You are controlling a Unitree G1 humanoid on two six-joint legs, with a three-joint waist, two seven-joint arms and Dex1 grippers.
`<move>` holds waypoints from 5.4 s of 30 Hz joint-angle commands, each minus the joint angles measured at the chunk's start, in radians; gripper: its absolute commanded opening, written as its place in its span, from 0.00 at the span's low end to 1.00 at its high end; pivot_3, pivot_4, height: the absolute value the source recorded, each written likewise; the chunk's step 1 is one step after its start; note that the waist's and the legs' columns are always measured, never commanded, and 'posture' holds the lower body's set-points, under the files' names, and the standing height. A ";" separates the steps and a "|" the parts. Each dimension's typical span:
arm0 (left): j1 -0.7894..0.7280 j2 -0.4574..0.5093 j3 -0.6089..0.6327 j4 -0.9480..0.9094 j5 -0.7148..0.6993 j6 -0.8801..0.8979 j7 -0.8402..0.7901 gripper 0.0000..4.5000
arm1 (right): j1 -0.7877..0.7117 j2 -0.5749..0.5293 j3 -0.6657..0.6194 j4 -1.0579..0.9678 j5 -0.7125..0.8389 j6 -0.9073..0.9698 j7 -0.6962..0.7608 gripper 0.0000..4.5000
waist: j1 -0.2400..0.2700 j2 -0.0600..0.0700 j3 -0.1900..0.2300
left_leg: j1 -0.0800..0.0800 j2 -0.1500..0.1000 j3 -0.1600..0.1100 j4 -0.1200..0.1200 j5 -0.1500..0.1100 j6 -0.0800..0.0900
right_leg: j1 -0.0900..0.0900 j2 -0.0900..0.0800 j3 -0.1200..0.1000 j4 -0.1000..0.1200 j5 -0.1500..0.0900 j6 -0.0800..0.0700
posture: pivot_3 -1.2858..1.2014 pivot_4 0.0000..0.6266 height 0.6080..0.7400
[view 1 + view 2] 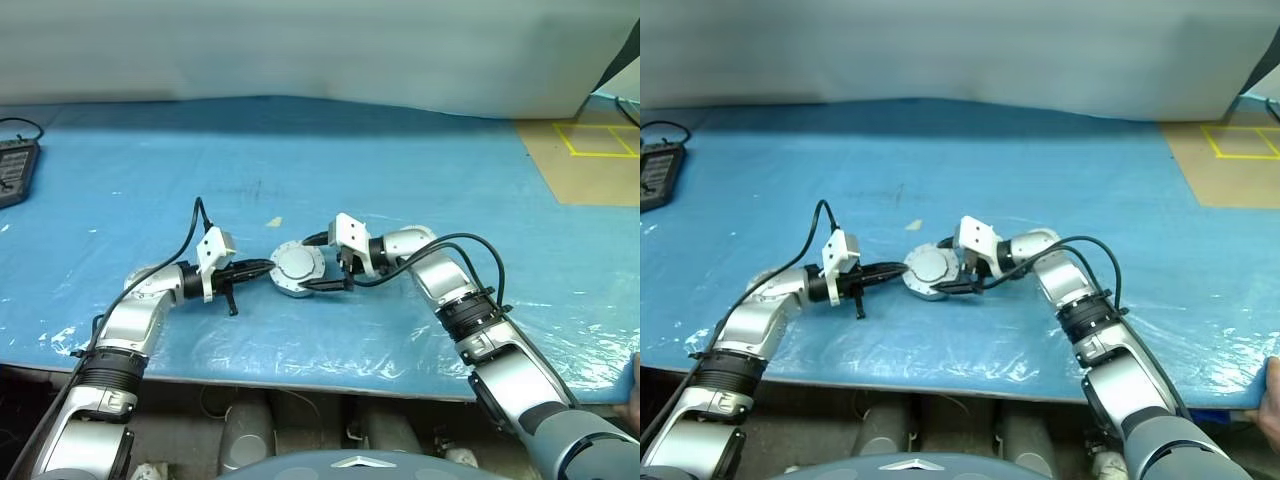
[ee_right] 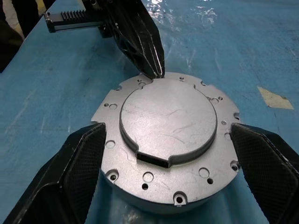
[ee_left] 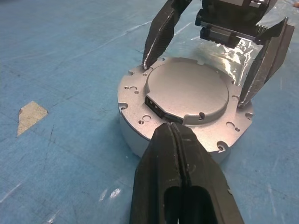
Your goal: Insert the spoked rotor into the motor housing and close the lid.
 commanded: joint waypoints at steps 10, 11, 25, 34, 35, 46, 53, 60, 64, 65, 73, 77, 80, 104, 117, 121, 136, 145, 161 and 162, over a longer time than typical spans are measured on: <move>0.031 0.013 -0.009 -0.005 0.021 0.023 0.010 0.00 | 0.014 -0.048 -0.213 -0.115 0.258 0.397 0.004 0.99 | -0.001 0.000 0.000 | -0.003 0.000 0.001 -0.001 0.000 0.000 | -0.003 0.000 0.000 -0.001 0.003 -0.005 | 0.52 0.24 1.00; 0.031 0.013 -0.008 -0.003 0.021 0.021 0.010 0.00 | 0.019 -0.050 -0.222 -0.117 0.275 0.434 0.002 0.99 | -0.001 0.000 0.000 | -0.003 0.000 0.001 -0.002 0.000 0.000 | -0.003 0.000 0.000 -0.001 0.003 -0.005 | 0.52 0.24 1.00; 0.014 0.009 0.008 0.070 0.026 -0.028 0.014 0.00 | 0.058 -0.008 -0.328 -0.100 0.510 1.064 -0.150 0.99 | 0.004 0.000 0.000 | -0.003 0.000 0.001 -0.003 0.001 -0.002 | -0.003 0.000 0.000 -0.002 0.002 -0.005 | 0.52 0.24 1.00; 0.009 0.008 0.011 0.085 0.027 -0.041 0.014 0.00 | 0.008 0.093 -0.410 -0.061 0.559 1.130 -0.272 0.99 | 0.012 0.000 0.000 | -0.004 -0.001 0.001 -0.003 0.002 -0.003 | -0.004 0.000 0.000 -0.002 0.002 -0.004 | 0.52 0.24 1.00; 0.008 0.008 0.011 0.085 0.028 -0.042 0.014 0.00 | 0.001 0.099 -0.421 -0.056 0.564 1.132 -0.281 0.99 | 0.014 0.000 0.000 | -0.005 -0.001 0.001 -0.003 0.002 -0.003 | -0.005 0.000 0.000 -0.002 0.002 -0.005 | 0.52 0.24 1.00; 0.007 0.006 0.017 0.096 0.036 -0.057 0.013 0.00 | -0.004 0.092 -0.397 -0.051 0.544 1.111 -0.315 0.79 | 0.020 0.000 0.000 | -0.018 0.000 0.001 -0.003 0.002 -0.005 | -0.018 0.001 0.000 0.001 0.002 -0.006 | 0.52 0.24 1.00; 0.005 0.002 0.030 0.107 0.036 -0.069 0.027 0.00 | 0.005 0.091 -0.387 -0.063 0.548 1.089 -0.313 0.48 | 0.019 0.000 0.000 | -0.018 0.001 0.002 -0.002 0.002 -0.006 | -0.018 0.002 -0.001 0.002 0.002 -0.006 | 0.52 0.24 1.00; 0.015 0.015 0.038 0.106 0.033 -0.077 0.021 0.00 | 0.017 0.076 -0.351 -0.039 0.475 0.950 -0.323 0.48 | 0.020 0.000 0.000 | -0.018 0.001 0.001 0.001 0.002 -0.006 | -0.018 0.002 -0.001 0.003 0.002 -0.007 | 0.52 0.24 1.00; 0.019 0.016 0.041 0.103 0.032 -0.077 0.025 0.00 | 0.022 0.081 -0.353 -0.027 0.440 0.858 -0.344 0.48 | 0.019 0.000 0.000 | -0.018 0.001 0.001 0.001 0.002 -0.006 | -0.018 0.002 -0.001 0.003 0.002 -0.007 | 0.52 0.24 1.00; 0.018 0.016 0.042 0.104 0.032 -0.077 0.027 0.00 | 0.023 0.087 -0.357 -0.017 0.421 0.802 -0.357 0.48 | 0.019 0.000 0.000 | -0.018 0.001 0.001 0.001 0.002 -0.006 | -0.018 0.002 -0.001 0.003 0.002 -0.007 | 0.52 0.24 1.00; 0.011 0.022 0.062 0.109 0.026 -0.073 0.041 0.00 | 0.012 0.119 -0.373 0.038 0.309 0.265 -0.316 0.48 | 0.018 0.000 0.000 | -0.019 0.001 0.002 0.002 0.002 -0.006 | -0.018 0.002 -0.001 0.004 0.002 -0.007 | 0.52 0.24 1.00; 0.001 0.033 0.081 0.120 0.021 -0.079 0.048 0.00 | 0.021 0.110 -0.298 0.002 0.212 -0.020 -0.244 0.48 | 0.010 0.000 0.000 | -0.019 0.002 0.002 0.002 0.002 -0.006 | -0.019 0.002 -0.001 0.004 0.002 -0.007 | 0.52 0.24 1.00; -0.006 0.033 0.092 0.126 0.021 -0.083 0.049 0.00 | 0.040 0.084 -0.203 0.027 0.089 -0.237 -0.205 0.48 | -0.001 0.000 0.000 | -0.019 0.002 0.001 0.003 0.002 -0.006 | -0.018 0.002 -0.001 0.005 0.002 -0.007 | 0.52 0.24 1.00; 0.033 0.029 0.094 0.076 0.001 -0.063 0.055 0.00 | 0.059 0.136 -0.079 -0.036 0.119 -0.126 -0.031 0.99 | -0.006 0.000 0.000 | -0.019 0.002 0.001 0.006 0.000 -0.002 | -0.018 0.002 -0.001 0.007 0.003 -0.008 | 0.52 0.24 1.00; 0.057 0.035 0.100 0.049 -0.001 -0.057 0.068 0.00 | 0.054 0.140 -0.029 0.051 0.055 -0.108 -0.034 0.99 | -0.006 0.000 0.000 | -0.019 0.002 0.001 0.006 0.000 -0.002 | -0.017 0.002 -0.001 0.007 0.003 -0.008 | 0.52 0.24 1.00; 0.060 0.033 0.099 0.046 0.000 -0.057 0.072 0.00 | 0.052 0.141 -0.031 0.061 0.057 -0.105 -0.031 0.99 | -0.006 0.000 0.000 | -0.018 0.002 0.001 0.006 0.000 -0.002 | -0.017 0.002 -0.001 0.008 0.003 -0.008 | 0.52 0.24 1.00; 0.060 0.032 0.105 0.050 0.003 -0.064 0.078 0.00 | 0.029 0.140 -0.026 0.034 0.040 -0.069 -0.057 0.64 | -0.006 -0.001 0.000 | -0.016 0.002 0.001 0.007 0.000 -0.003 | -0.016 0.002 -0.001 0.009 0.003 -0.008 | 0.52 0.24 1.00; 0.062 0.029 0.105 0.050 0.004 -0.063 0.079 0.00 | 0.029 0.141 -0.024 -0.009 0.038 0.009 -0.074 0.64 | -0.006 -0.001 0.000 | -0.016 0.003 0.001 0.007 0.000 -0.003 | -0.016 0.002 -0.001 0.009 0.003 -0.008 | 0.52 0.24 1.00; 0.063 0.029 0.104 0.051 0.004 -0.062 0.081 0.00 | 0.016 0.119 0.023 0.014 -0.044 0.038 -0.131 0.64 | -0.007 -0.001 0.000 | -0.012 0.003 0.001 0.010 0.000 -0.003 | -0.013 0.002 0.000 0.012 0.003 -0.009 | 0.52 0.24 1.00; 0.062 0.029 0.103 0.051 0.005 -0.062 0.081 0.00 | 0.016 0.118 0.027 0.011 -0.046 0.047 -0.129 0.64 | -0.007 -0.001 0.000 | -0.011 0.003 0.001 0.010 0.000 -0.002 | -0.012 0.002 0.000 0.012 0.003 -0.009 | 0.52 0.24 1.00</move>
